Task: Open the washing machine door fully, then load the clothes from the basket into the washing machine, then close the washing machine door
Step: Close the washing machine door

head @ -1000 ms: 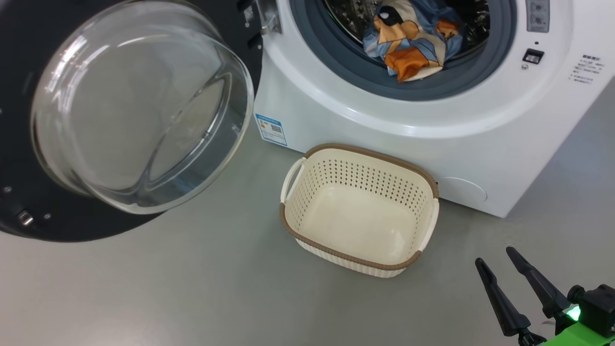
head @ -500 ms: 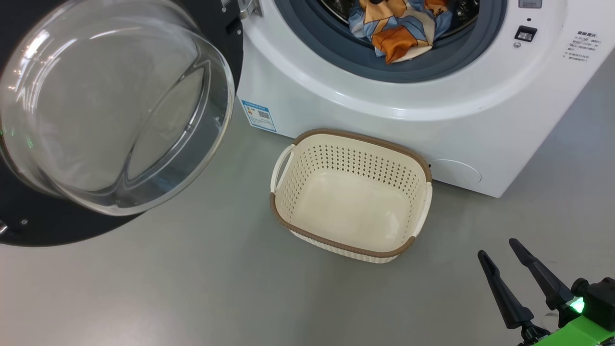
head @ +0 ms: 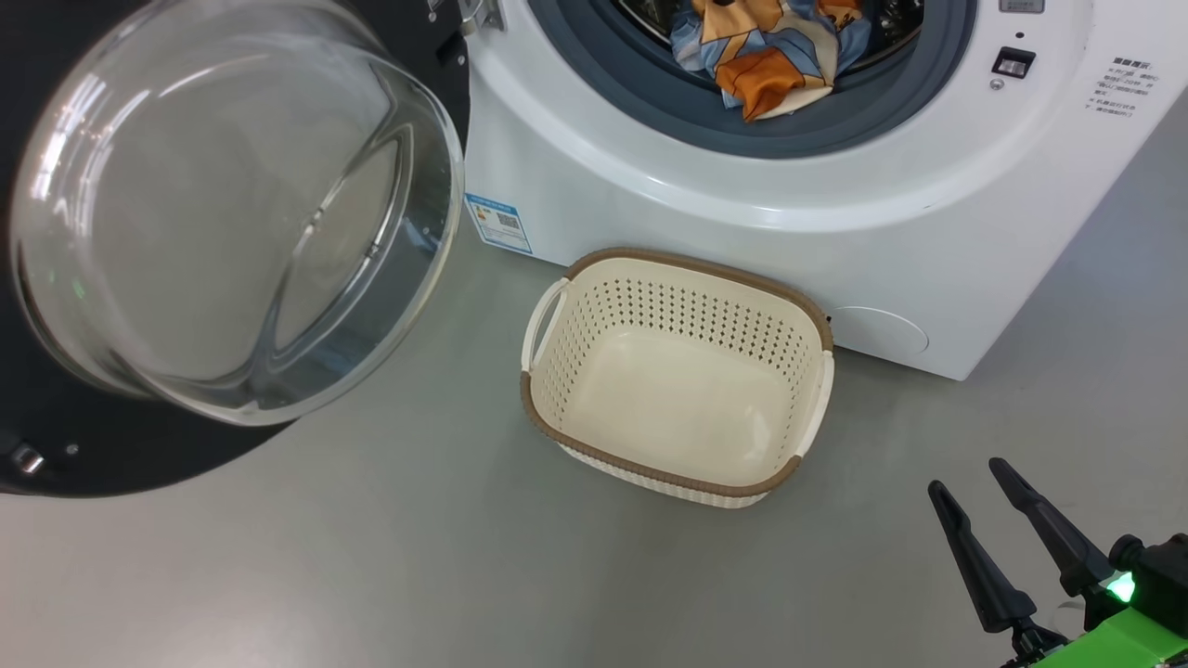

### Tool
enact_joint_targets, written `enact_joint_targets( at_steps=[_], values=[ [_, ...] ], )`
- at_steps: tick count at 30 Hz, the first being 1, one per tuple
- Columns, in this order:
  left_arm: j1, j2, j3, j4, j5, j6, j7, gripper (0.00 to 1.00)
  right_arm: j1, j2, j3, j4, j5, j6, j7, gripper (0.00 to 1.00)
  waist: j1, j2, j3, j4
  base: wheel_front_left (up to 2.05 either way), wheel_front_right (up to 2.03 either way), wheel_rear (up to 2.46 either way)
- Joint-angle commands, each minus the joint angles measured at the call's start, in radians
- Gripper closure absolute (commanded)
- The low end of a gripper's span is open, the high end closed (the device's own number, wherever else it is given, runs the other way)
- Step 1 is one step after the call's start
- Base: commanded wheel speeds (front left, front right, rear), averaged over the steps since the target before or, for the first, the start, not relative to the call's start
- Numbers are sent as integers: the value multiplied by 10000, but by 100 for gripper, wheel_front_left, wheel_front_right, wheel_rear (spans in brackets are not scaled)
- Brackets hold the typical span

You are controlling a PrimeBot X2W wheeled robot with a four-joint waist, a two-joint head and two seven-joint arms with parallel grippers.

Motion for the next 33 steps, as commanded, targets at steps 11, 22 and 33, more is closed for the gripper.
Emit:
enact_joint_targets(
  at_steps=[11, 22, 33],
  values=[
    [841, 733, -464, -1601, -1383, -42, 1341, 100, -108, -13, 80, -156, 11, 29, -48, 0, 0, 0, -180, 2, 0, 0, 0],
    [1477, 1098, -776, -2848, -2188, -42, 1869, 100, -41, 153, 24, -125, -4, 29, -48, 0, 0, 0, -371, 28, 0, 0, 0],
    [2225, 1488, -1079, -4373, -3109, -42, 2600, 100, 122, 338, -59, -81, -28, 29, -48, 0, 0, 0, -670, 70, 0, 0, 0]
  ],
)
